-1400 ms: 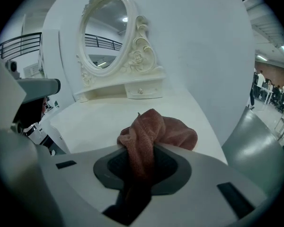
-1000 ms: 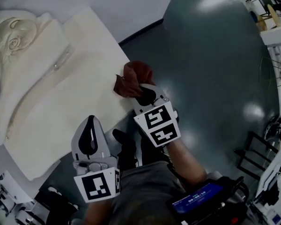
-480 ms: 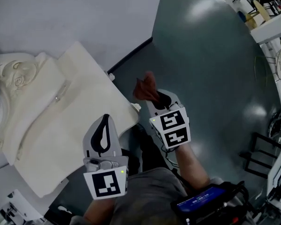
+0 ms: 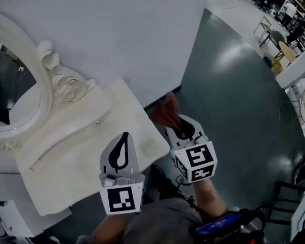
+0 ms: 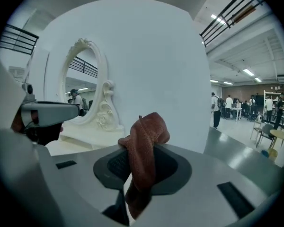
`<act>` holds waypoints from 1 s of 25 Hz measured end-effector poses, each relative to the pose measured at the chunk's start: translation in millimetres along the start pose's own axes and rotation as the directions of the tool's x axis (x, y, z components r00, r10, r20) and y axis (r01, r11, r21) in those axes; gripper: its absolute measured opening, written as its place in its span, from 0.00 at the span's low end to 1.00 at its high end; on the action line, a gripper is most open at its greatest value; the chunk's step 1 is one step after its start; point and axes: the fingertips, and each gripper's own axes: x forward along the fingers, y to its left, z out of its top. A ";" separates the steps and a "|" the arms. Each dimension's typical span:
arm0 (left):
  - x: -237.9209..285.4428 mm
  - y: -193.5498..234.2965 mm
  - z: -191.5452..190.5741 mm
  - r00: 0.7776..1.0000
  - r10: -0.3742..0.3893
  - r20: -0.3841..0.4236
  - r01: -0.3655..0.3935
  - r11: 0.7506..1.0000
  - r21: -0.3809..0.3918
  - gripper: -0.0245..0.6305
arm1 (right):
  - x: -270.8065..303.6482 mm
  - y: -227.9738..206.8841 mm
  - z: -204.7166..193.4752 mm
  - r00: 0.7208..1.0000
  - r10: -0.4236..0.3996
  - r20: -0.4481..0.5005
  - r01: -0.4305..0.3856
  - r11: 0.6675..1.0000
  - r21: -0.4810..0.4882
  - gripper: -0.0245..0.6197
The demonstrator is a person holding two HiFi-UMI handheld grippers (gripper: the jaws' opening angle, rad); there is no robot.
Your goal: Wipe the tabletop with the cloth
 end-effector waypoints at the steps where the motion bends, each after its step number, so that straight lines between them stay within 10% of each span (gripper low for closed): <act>1: -7.7 11.4 4.6 1.000 0.022 0.010 -0.022 1.000 -0.005 0.06 | -1.9 14.3 11.2 1.000 0.015 0.023 -0.015 1.000 -0.017 0.16; 14: -153.1 136.8 10.9 0.946 0.314 0.083 -0.311 0.949 -0.040 0.06 | -29.3 227.0 51.2 0.947 0.281 0.159 -0.251 0.950 -0.183 0.16; 25: -233.3 165.8 -3.7 0.909 0.406 0.098 -0.407 0.913 -0.013 0.06 | -44.6 309.7 44.5 0.908 0.381 0.175 -0.334 0.909 -0.249 0.16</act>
